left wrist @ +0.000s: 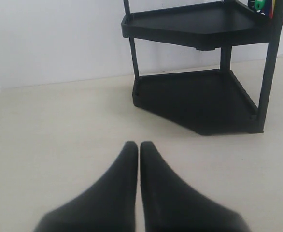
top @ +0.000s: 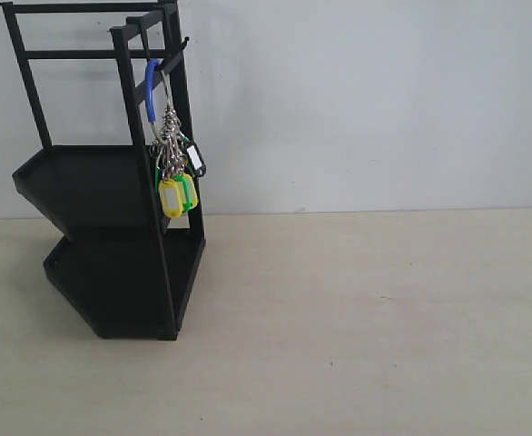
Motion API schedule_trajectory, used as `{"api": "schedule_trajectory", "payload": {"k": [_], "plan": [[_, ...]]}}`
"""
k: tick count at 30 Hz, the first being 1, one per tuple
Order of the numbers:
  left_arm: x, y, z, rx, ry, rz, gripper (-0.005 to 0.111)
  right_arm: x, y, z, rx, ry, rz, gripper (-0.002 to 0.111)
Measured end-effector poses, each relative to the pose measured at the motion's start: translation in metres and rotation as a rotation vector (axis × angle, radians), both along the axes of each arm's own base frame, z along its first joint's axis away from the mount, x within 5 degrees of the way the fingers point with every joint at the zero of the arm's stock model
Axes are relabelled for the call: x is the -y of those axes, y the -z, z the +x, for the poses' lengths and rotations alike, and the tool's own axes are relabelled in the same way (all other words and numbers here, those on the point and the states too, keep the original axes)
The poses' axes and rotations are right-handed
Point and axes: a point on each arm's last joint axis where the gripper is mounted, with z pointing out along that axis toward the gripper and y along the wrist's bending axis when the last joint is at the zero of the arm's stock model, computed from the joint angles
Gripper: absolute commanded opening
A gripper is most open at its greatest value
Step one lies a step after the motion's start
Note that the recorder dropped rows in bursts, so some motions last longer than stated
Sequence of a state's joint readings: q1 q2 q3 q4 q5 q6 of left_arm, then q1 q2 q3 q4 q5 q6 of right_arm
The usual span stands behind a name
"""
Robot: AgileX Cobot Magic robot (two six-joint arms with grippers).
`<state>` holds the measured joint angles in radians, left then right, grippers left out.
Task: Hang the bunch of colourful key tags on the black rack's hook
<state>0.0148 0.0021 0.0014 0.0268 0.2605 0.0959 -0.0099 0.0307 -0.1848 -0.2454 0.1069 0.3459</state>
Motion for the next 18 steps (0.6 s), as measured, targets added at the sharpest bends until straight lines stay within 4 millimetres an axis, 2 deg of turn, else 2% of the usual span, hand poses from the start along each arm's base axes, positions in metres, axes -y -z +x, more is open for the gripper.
{"api": "schedule_trajectory", "payload": {"k": [11, 13, 18], "plan": [[0.0, 0.0, 0.0, 0.0, 0.0, 0.0, 0.004, -0.003, 0.006, -0.001, -0.029, -0.025, -0.072, 0.0], [0.0, 0.0, 0.0, 0.0, 0.0, 0.0, 0.004, -0.003, 0.016, 0.001, -0.057, -0.027, -0.069, 0.0], [0.0, 0.0, 0.0, 0.0, 0.0, 0.0, 0.004, -0.003, 0.057, 0.008, -0.182, -0.031, -0.068, 0.0]]}}
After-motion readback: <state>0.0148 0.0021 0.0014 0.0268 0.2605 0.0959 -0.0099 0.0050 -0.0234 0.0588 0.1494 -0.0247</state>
